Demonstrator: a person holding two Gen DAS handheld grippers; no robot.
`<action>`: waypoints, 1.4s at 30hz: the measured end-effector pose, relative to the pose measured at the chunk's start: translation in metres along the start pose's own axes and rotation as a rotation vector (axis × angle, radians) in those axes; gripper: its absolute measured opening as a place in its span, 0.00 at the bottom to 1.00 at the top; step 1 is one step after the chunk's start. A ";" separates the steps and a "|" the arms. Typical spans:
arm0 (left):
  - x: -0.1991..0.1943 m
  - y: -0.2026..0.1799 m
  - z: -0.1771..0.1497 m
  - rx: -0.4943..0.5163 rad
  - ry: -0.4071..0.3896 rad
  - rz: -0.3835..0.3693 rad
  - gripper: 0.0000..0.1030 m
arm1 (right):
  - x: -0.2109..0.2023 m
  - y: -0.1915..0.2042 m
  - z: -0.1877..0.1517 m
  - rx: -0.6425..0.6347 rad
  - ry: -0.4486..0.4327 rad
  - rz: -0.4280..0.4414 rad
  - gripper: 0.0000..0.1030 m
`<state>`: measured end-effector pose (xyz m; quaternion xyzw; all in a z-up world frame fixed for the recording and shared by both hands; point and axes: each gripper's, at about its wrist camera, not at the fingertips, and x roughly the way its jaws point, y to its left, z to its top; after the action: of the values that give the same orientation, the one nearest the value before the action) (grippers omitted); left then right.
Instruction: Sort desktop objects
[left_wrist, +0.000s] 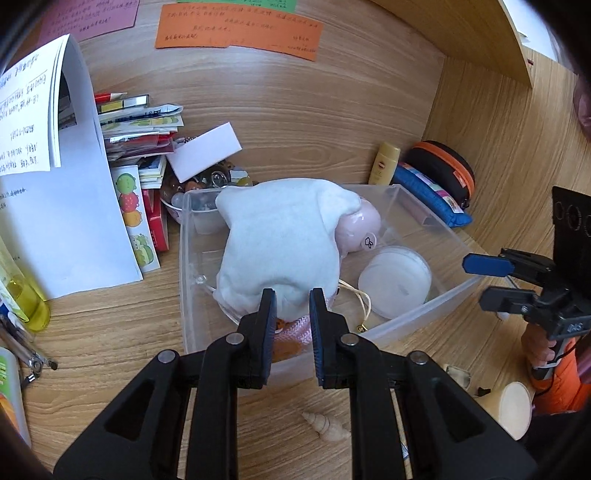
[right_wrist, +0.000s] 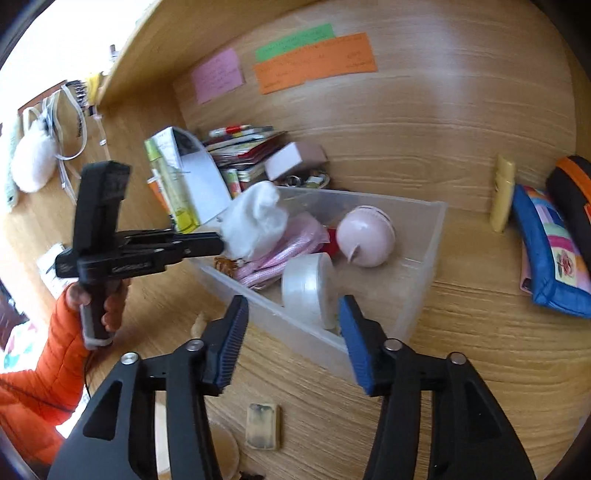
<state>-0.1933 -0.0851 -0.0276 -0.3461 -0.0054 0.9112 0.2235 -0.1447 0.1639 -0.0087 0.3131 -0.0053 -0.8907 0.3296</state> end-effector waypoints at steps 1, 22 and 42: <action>0.000 0.000 0.000 -0.003 0.000 0.003 0.15 | -0.001 0.003 -0.001 -0.009 -0.002 0.000 0.54; -0.031 -0.020 -0.007 0.004 -0.104 0.013 0.59 | -0.023 0.098 -0.062 -0.289 0.067 -0.033 0.71; -0.036 -0.014 -0.017 -0.029 -0.127 0.001 0.68 | -0.017 0.104 -0.045 -0.233 0.105 -0.062 0.51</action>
<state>-0.1531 -0.0894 -0.0160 -0.2908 -0.0329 0.9312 0.2174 -0.0486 0.1013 -0.0124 0.3187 0.1251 -0.8775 0.3358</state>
